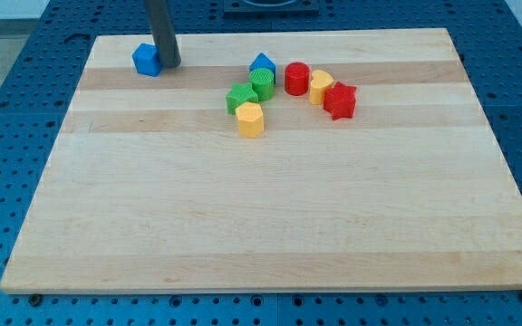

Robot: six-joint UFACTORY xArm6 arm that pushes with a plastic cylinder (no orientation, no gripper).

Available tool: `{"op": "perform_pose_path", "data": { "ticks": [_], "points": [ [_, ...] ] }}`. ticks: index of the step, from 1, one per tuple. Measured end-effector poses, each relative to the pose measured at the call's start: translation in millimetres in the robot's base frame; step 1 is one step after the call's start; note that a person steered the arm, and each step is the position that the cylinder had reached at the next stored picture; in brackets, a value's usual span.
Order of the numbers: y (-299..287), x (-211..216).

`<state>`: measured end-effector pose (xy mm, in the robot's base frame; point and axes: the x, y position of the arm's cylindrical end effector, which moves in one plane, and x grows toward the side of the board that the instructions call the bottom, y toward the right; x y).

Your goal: Slide the blue cube to the left of the yellow hexagon

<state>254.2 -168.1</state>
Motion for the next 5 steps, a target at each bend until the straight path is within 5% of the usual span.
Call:
{"op": "perform_pose_path", "data": {
  "ticks": [2, 4, 5],
  "points": [
    [-33.7, -48.0],
    [-108.8, 30.6],
    [-118.7, 31.3]
  ]
}}
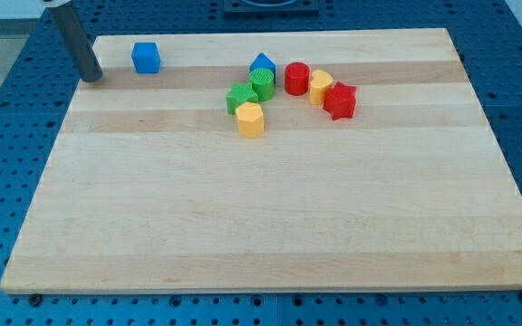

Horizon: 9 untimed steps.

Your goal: Slide the blue cube to the left of the yellow hexagon

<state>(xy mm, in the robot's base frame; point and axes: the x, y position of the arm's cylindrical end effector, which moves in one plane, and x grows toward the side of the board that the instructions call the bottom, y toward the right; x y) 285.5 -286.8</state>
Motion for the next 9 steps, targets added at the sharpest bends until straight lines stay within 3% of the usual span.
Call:
{"op": "perform_pose_path", "data": {
  "ticks": [1, 2, 3, 5, 6, 8, 9],
  "points": [
    [-3.7, -46.1],
    [35.4, -59.8],
    [61.5, -43.9],
    [62.7, 57.3],
    [39.1, 60.8],
    [10.2, -36.9],
    [54.1, -75.6]
  ]
}}
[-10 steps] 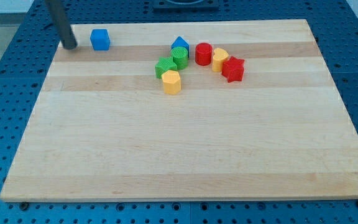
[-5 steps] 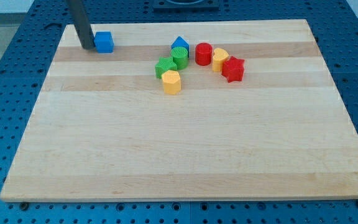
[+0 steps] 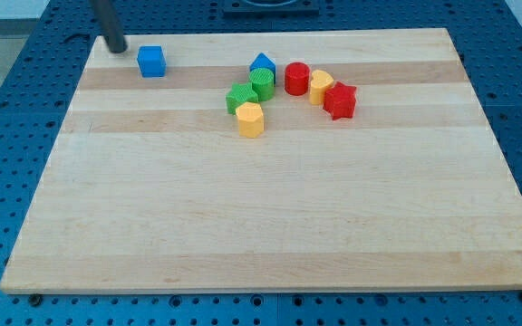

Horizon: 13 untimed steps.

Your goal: Slide the blue cube to the left of the yellow hexagon

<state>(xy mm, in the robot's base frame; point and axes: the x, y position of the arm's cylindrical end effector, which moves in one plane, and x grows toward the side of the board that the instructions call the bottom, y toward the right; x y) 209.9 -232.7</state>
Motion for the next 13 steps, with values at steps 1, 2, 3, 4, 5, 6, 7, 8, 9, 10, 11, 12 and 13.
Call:
{"op": "perform_pose_path", "data": {
  "ticks": [1, 2, 3, 4, 5, 6, 7, 8, 9, 10, 11, 12, 13],
  "points": [
    [45.4, -3.9],
    [64.1, 13.7],
    [64.2, 47.4],
    [64.7, 81.7],
    [70.7, 98.2],
    [71.7, 97.7],
    [79.3, 71.2],
    [81.7, 51.5],
    [76.2, 57.6],
    [70.1, 87.0],
    [67.2, 73.5],
    [59.2, 38.9],
    [28.5, 39.5]
  ]
}}
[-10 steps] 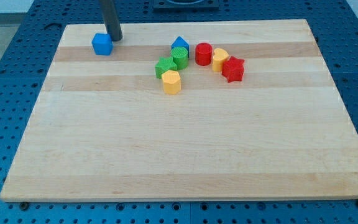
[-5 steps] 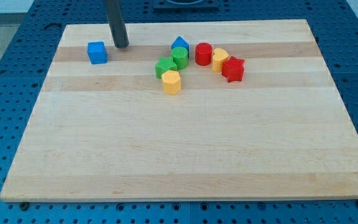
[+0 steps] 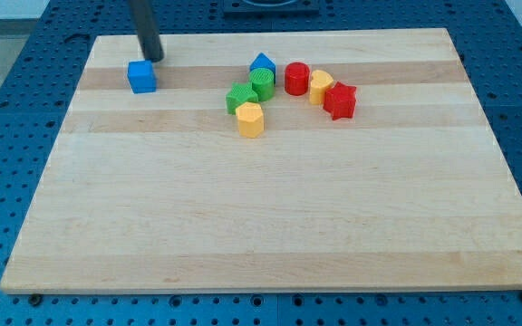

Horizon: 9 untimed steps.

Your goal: Slide the blue cube to the left of the yellow hexagon

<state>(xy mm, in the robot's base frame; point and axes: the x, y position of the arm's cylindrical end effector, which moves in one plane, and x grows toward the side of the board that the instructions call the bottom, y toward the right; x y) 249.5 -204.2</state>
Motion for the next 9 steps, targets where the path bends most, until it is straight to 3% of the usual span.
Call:
{"op": "perform_pose_path", "data": {
  "ticks": [4, 5, 6, 7, 8, 9],
  "points": [
    [-8.8, 159.8],
    [-24.9, 160.7],
    [-53.0, 120.3],
    [-40.8, 71.1],
    [-4.7, 70.9],
    [0.2, 109.5]
  ]
}}
